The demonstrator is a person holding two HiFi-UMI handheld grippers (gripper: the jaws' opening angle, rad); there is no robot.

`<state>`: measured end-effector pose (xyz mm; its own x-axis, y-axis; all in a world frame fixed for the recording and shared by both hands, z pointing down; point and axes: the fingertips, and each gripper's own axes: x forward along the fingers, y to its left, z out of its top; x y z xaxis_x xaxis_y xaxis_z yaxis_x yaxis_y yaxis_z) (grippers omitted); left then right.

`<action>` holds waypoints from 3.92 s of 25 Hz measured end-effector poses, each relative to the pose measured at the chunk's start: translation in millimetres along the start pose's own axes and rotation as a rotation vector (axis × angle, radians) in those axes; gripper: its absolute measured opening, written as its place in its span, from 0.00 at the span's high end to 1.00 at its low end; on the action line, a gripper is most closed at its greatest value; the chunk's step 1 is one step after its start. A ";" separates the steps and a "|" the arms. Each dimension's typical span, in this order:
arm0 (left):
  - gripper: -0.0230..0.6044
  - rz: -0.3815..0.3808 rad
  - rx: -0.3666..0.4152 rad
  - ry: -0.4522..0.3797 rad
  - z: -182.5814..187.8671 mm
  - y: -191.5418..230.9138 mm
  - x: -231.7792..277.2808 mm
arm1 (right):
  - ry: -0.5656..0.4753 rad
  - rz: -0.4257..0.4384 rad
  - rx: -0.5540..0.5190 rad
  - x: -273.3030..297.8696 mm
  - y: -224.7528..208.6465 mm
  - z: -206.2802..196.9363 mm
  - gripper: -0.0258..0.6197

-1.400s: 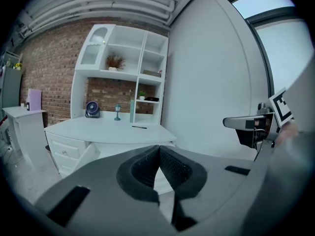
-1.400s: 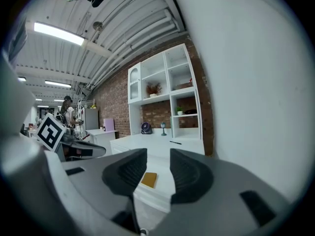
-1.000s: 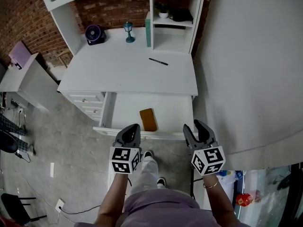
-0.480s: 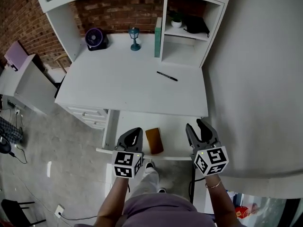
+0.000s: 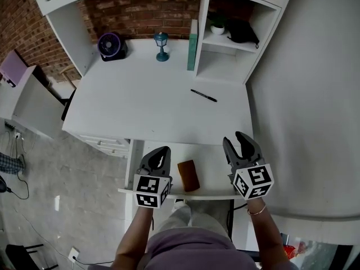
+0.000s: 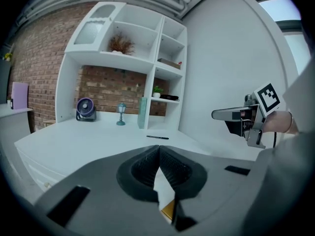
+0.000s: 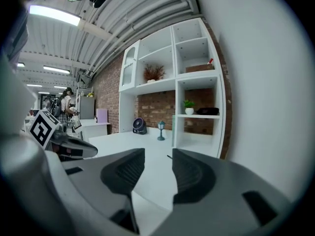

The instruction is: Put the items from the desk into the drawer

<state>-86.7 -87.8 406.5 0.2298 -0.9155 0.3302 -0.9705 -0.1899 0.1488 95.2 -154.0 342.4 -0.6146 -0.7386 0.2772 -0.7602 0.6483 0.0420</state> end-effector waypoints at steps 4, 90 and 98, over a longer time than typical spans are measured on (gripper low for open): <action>0.97 -0.007 -0.006 -0.007 3.9 7.8 7.0 | 0.013 0.009 -0.042 17.2 -3.7 6.5 0.70; 0.97 0.282 -0.211 0.085 -33.9 54.2 72.2 | 0.554 0.303 -0.407 313.9 -61.7 -136.9 0.89; 0.97 0.283 -0.204 0.075 -30.5 59.9 63.5 | 0.485 0.288 -0.337 300.8 -59.7 -119.2 0.89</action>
<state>-128.0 -146.5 464.8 -0.0338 -0.8917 0.4513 -0.9634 0.1492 0.2226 -19.2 -392.8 537.7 -0.5590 -0.4110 0.7202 -0.4235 0.8882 0.1782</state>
